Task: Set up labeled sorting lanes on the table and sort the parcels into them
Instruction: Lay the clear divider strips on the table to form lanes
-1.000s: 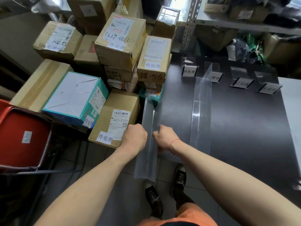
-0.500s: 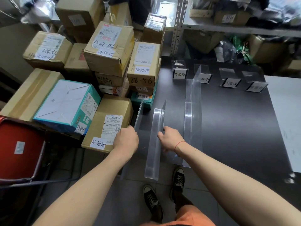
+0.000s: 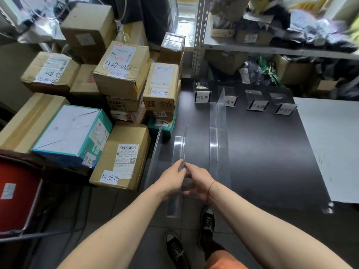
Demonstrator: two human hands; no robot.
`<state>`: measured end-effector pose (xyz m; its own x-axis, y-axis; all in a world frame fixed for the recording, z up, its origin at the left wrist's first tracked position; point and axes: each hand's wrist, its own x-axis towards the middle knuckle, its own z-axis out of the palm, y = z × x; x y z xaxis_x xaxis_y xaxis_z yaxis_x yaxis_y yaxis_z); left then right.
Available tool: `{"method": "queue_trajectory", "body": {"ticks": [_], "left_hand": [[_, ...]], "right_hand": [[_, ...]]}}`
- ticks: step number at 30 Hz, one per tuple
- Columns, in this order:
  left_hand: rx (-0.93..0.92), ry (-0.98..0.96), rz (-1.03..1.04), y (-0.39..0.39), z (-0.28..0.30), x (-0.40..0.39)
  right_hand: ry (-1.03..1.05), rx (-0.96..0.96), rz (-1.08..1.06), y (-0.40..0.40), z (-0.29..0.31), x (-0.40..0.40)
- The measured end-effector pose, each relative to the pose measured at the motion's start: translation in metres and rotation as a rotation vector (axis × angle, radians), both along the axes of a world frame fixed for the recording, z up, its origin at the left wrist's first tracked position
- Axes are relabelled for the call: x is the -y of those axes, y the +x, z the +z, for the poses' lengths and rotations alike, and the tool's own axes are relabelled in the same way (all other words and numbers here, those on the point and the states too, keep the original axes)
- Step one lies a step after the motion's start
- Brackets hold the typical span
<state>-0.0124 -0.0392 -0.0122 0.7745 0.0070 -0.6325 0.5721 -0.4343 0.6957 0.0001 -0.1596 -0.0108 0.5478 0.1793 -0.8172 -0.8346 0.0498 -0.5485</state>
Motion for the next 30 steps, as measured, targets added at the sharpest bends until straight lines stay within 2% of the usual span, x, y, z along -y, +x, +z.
{"method": "queue_trajectory", "body": {"ticks": [6,9,15,19,24,30], "left_hand": [[0.145,0.048,-0.064,0.004,0.031,0.004],[0.253,0.073,-0.105,0.019,0.063,0.019],[0.381,-0.068,-0.069,0.056,0.120,0.073],[0.449,-0.143,-0.091,0.078,0.144,0.131],[0.388,-0.176,-0.086,0.108,0.136,0.209],[0.201,-0.134,-0.019,0.142,0.086,0.281]], "right_hand": [[0.009,0.157,0.126,0.001,0.034,0.020],[0.017,0.255,0.084,0.010,0.067,0.039],[-0.064,0.486,0.061,0.038,0.122,0.096],[-0.057,0.564,-0.020,0.057,0.136,0.150],[-0.069,0.547,-0.040,0.084,0.129,0.226],[-0.064,0.388,0.052,0.125,0.087,0.289]]}}
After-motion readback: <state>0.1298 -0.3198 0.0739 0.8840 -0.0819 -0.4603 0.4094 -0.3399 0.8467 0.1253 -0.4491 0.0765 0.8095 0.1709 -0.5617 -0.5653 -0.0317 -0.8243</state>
